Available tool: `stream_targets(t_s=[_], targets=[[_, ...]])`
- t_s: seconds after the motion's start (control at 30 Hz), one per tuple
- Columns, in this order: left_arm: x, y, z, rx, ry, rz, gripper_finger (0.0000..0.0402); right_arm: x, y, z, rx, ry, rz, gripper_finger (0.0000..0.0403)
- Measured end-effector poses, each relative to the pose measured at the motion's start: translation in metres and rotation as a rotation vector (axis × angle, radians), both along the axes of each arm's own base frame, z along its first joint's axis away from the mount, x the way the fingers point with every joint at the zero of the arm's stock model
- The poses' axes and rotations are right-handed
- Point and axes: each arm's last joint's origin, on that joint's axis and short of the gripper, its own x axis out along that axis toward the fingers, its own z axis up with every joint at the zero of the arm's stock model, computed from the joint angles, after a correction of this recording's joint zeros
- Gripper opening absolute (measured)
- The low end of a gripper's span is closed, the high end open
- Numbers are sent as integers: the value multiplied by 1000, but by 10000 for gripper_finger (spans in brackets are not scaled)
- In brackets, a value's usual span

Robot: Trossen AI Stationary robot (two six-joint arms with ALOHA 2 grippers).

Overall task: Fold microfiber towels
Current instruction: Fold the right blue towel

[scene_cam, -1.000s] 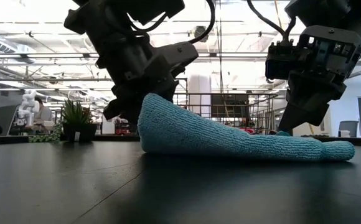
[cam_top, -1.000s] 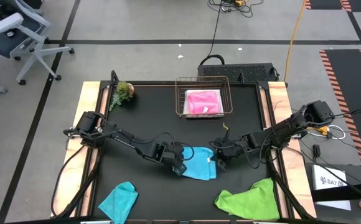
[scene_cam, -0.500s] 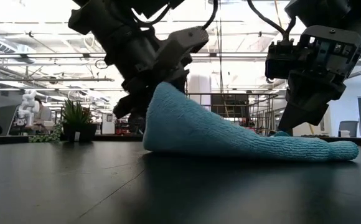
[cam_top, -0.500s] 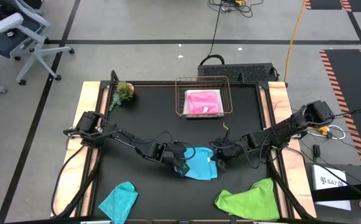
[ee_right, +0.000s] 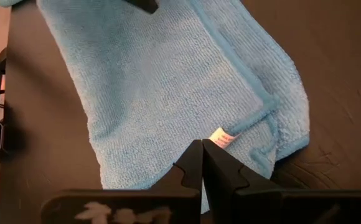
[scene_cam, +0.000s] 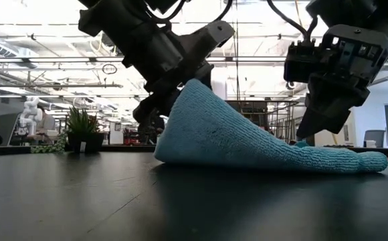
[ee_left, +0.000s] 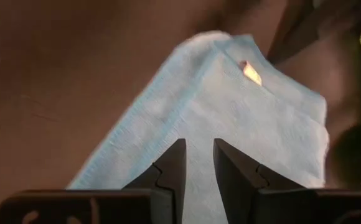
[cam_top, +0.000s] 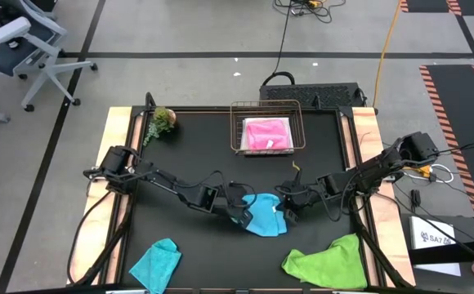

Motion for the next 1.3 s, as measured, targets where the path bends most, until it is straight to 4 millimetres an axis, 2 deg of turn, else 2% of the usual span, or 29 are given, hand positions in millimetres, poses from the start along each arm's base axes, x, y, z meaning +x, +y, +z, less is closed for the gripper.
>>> stream_targets(t_s=[0.1,0.27,0.53,0.73,1.07,1.3], targets=[[1,5,0,-28,-8,49,81,1,0,1,-3,-17,6,0],[4,12,-5,-109,33,-25,81,1,0,1,-2,-18,7,0],[1,3,-7,-57,69,-178,88,1,0,1,-2,-18,7,0],[-1,-4,-7,-47,76,-213,131,1,0,1,3,-17,2,0],[0,3,-7,-115,81,-167,229,1,0,1,22,-12,-17,0],[3,0,-4,-85,34,-192,239,4,8,7,51,-86,4,0]])
